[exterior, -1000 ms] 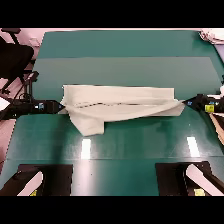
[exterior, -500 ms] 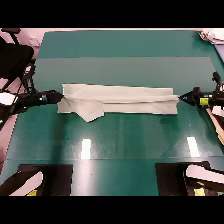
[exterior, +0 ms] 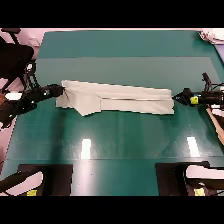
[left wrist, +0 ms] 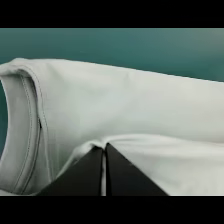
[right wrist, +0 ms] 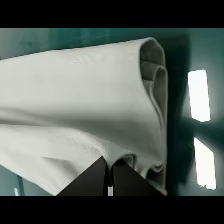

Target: Fold the shirts.

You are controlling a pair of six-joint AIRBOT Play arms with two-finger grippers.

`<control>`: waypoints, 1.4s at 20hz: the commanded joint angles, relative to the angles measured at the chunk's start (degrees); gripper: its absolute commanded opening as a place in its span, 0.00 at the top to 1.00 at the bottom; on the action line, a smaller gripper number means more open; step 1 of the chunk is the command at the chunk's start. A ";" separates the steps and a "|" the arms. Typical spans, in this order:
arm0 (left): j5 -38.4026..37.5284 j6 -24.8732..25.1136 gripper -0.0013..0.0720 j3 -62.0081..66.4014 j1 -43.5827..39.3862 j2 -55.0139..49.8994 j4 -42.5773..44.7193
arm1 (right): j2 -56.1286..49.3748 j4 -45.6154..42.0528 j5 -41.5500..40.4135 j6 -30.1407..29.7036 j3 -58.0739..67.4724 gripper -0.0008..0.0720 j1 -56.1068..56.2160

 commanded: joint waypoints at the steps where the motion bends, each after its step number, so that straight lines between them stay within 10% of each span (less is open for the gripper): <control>1: 1.66 9.90 0.94 0.04 0.04 -2.32 -6.45 | -2.40 0.00 -1.36 -0.26 0.07 0.95 0.31; 6: 1.46 21.51 0.94 2.03 0.04 -7.15 -13.03 | -3.69 0.00 -1.36 -1.55 0.07 0.95 0.31; 12: 1.49 24.35 0.94 4.31 0.04 -9.88 -13.27 | -3.69 0.04 -1.38 -2.27 0.07 0.95 0.31; 13: 1.57 24.33 0.84 4.31 0.07 -9.86 -13.27 | -3.69 0.07 -1.38 -2.27 0.07 0.95 0.31; 15: 1.86 24.26 0.30 4.31 0.07 -9.86 -13.29 | -3.69 0.13 -1.36 -2.29 0.07 0.95 0.31; 16: 1.97 24.24 0.31 4.31 0.07 -9.79 -13.29 | -3.69 0.17 -1.20 -2.27 0.07 0.90 0.31; 18: 2.45 23.23 0.31 5.11 0.24 -9.68 -13.22 | -3.48 0.17 -0.76 -2.27 0.09 0.35 0.02; 22: -3.80 12.63 0.37 11.39 0.28 -9.16 -3.21 | 1.51 -0.11 -0.17 -4.66 0.07 0.31 -3.45; 25: -17.79 -4.66 0.64 19.28 -0.15 -9.16 15.65 | 7.80 -1.40 -0.13 -4.61 0.00 0.31 -9.03; 26: -21.77 -9.03 0.93 21.62 -0.66 -9.16 19.34 | 9.81 -2.58 -0.13 -4.61 -0.04 0.31 -11.02; 28: -28.04 -13.18 0.95 25.00 -2.89 -9.16 21.97 | 13.75 -4.68 0.15 -4.55 -0.11 0.32 -14.25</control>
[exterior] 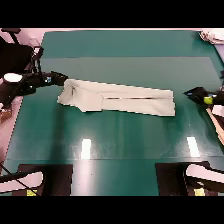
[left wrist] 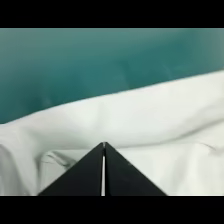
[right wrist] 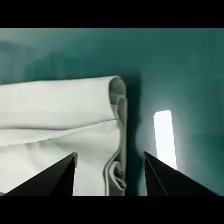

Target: Fold the shirts.

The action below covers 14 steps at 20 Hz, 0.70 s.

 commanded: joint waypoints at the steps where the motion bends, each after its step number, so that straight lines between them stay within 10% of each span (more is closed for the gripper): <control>1: -13.86 -12.46 0.95 6.21 -4.04 0.04 10.67 | 6.54 -3.74 0.94 -0.15 -0.07 0.32 -5.42; 7: -9.11 -24.59 0.95 6.40 -22.91 -1.53 24.06 | 6.38 -8.74 6.93 0.26 -0.04 0.31 -2.71; 14: -6.21 -36.61 0.95 6.45 -30.29 -10.69 27.50 | -5.60 -8.79 11.15 0.76 0.00 0.06 3.02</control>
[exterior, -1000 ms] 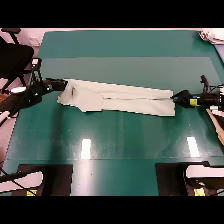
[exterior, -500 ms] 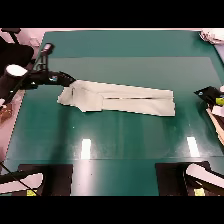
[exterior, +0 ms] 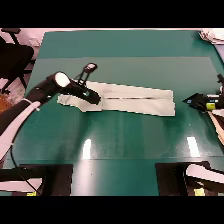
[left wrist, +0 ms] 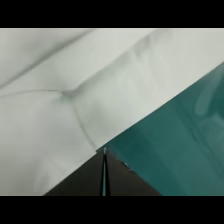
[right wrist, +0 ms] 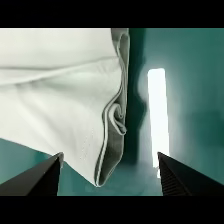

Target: Fold the shirts.

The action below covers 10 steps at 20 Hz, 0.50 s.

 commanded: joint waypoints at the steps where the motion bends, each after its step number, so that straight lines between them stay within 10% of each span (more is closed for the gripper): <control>1: 2.97 -6.14 0.95 0.22 -3.37 -4.02 2.40 | -5.57 -0.33 1.14 0.09 0.04 0.06 2.49; 10: 8.44 -7.78 0.95 3.30 -4.90 -8.37 3.50 | -13.27 5.95 -1.68 -3.61 0.11 0.06 4.72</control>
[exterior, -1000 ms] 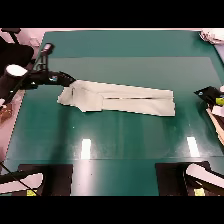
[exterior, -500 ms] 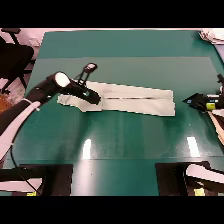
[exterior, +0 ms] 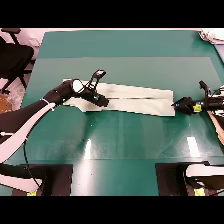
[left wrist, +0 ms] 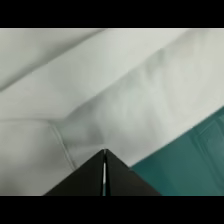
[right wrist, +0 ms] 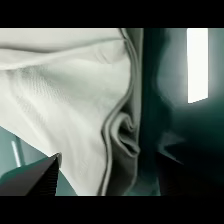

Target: Fold the shirts.

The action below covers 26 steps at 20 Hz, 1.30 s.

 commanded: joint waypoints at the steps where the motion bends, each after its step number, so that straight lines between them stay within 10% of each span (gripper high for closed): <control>1: 1.16 -0.74 0.95 2.01 -0.31 -2.01 0.61 | -2.40 4.11 -1.20 -1.90 -0.07 0.06 0.44; 12: 1.01 -0.85 0.95 2.71 -0.31 -3.80 1.20 | -3.72 5.99 -3.50 -1.86 -0.04 0.09 7.89; 14: 0.83 -0.83 0.95 2.71 -0.31 -3.80 1.20 | -3.72 6.03 -4.52 -1.92 -0.04 0.36 9.86; 15: 0.76 -0.81 0.95 2.71 -0.31 -3.80 1.20 | -3.67 6.03 -4.83 -2.14 -0.04 0.79 10.54; 16: 0.66 -0.74 0.95 2.71 -0.31 -3.80 1.20 | -3.58 6.10 -4.90 -2.16 -0.04 0.96 10.88; 26: 0.98 -0.68 0.95 2.71 -1.79 -3.80 -0.50 | 15.02 6.01 -1.70 -0.20 -0.07 0.96 11.13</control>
